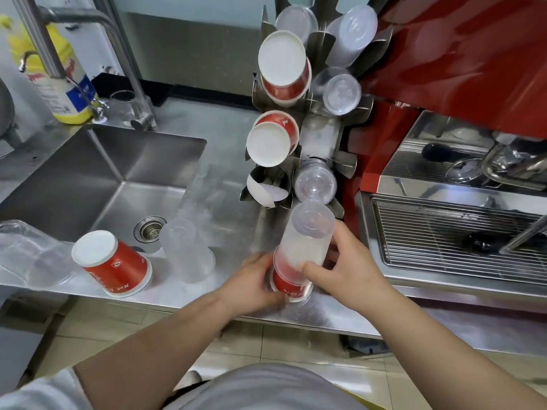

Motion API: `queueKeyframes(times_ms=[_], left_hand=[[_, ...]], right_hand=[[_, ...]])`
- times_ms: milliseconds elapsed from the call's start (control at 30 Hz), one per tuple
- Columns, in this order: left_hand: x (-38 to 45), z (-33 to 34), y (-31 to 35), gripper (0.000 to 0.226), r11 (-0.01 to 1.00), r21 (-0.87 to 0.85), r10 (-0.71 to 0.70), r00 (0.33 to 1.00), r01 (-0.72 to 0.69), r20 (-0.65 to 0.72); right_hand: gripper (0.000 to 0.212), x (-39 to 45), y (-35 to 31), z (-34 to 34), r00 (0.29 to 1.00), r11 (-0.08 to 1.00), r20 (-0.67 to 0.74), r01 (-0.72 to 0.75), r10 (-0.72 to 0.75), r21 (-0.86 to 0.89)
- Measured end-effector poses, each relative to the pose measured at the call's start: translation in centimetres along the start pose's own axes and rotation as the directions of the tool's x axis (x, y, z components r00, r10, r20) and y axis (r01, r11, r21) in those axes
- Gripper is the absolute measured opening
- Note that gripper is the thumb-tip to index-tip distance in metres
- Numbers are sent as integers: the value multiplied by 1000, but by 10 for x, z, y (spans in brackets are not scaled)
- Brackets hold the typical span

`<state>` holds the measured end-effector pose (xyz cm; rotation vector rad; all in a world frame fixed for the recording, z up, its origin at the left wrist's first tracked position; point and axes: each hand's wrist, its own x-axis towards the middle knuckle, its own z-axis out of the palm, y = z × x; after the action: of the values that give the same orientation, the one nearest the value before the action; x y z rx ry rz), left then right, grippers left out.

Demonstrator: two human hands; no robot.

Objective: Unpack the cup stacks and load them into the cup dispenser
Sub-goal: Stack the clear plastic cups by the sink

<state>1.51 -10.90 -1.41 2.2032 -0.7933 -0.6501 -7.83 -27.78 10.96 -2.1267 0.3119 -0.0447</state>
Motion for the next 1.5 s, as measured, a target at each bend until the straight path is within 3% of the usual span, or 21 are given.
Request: queueKeyframes(times_ms=[133, 333, 600, 967, 1233, 1500], left_hand=[[-6, -33, 19, 92, 996, -38, 81, 996, -82, -31], [-21, -75, 76, 67, 952, -119, 257, 948, -282, -185], [-47, -120, 109, 66, 917, -66, 355, 878, -395, -322], [-96, -175, 69, 61, 963, -20, 228, 849, -270, -476], [-117, -186, 20, 57, 984, -62, 103, 822, -165, -561], [-109, -180, -6, 58, 986, -145, -3, 850, -86, -527]], right_hand=[[66, 0, -11, -8, 998, 998, -25, 59, -59, -22], [71, -4, -33, -18, 980, 980, -67, 184, -189, -72], [70, -1, -75, -29, 939, 943, -84, 332, -333, -22], [67, 31, -126, 20, 880, 883, 72, 468, -470, 40], [64, 56, -136, 74, 894, 908, 159, 419, -418, 32], [61, 71, -122, 106, 921, 942, 199, 335, -334, 26]])
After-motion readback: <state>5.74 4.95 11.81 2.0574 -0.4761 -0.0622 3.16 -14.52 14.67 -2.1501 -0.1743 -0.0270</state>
